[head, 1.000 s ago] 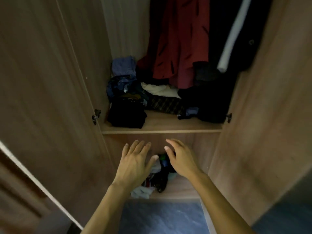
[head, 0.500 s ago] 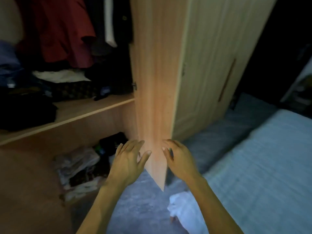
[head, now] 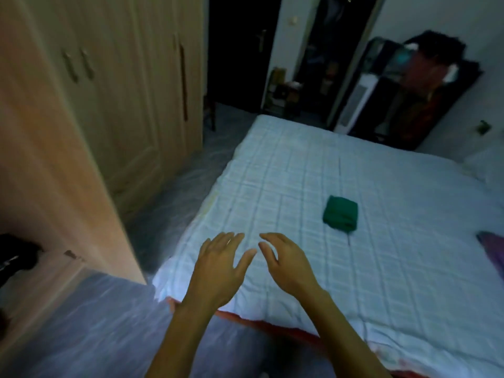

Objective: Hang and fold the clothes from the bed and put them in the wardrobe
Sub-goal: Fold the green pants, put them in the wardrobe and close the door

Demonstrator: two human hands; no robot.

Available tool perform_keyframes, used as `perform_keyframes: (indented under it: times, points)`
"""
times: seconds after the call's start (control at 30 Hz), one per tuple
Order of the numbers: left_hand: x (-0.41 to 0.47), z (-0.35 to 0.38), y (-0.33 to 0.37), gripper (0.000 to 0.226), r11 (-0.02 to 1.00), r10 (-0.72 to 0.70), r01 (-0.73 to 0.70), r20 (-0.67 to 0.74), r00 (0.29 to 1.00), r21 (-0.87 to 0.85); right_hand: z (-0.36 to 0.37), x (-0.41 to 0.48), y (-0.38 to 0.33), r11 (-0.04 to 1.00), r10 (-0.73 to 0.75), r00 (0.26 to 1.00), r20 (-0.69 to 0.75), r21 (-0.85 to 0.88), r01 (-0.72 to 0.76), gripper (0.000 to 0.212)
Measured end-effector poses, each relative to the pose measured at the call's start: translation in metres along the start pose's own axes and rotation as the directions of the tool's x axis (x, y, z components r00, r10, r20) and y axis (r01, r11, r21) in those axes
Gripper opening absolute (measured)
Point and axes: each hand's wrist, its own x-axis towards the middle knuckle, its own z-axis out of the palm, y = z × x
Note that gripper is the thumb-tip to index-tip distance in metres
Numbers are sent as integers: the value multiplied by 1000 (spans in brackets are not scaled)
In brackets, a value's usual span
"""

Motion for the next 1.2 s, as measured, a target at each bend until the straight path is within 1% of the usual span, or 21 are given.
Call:
perform_keyframes:
  times: [0.03,0.07,0.17,0.37,0.43,0.6,0.73,0.9,1.03,1.2]
  points:
    - [1,10,10,120,1000,-2,2,31,1000,-12,-8,-9,14,1000,16,1000,-21,2,-16,35]
    - [3,22,21,117,1000,16,-15,40,999,-9,-16,-16,28,999,36,999,-33,10,-35,36]
    - [15,60,56,93,997,68,-71,75,995,39,-39,-32,72,994,91,994,-66,60,-87,36]
    - [63,162,157,59,986,154,-162,142,978,41,-114,-48,191,982,176,976,-131,97,-164,36]
    - [77,201,190,59,979,187,-198,183,965,43,-142,-57,236,974,220,964,-151,98,-206,36]
    - [101,264,245,61,978,168,-196,279,946,74,-190,-67,315,949,302,939,-168,150,-278,36]
    - [120,293,260,53,969,154,-211,351,924,130,-193,-62,353,929,342,926,-157,202,-309,35]
    - [155,327,257,53,975,128,-189,402,907,116,-179,-53,383,904,391,917,-84,225,-365,36]
    - [199,363,251,53,985,123,-161,425,897,54,-181,-23,418,891,434,900,-53,174,-419,36]
    - [257,398,228,56,998,66,-67,502,863,-17,-182,26,454,871,489,872,16,53,-489,37]
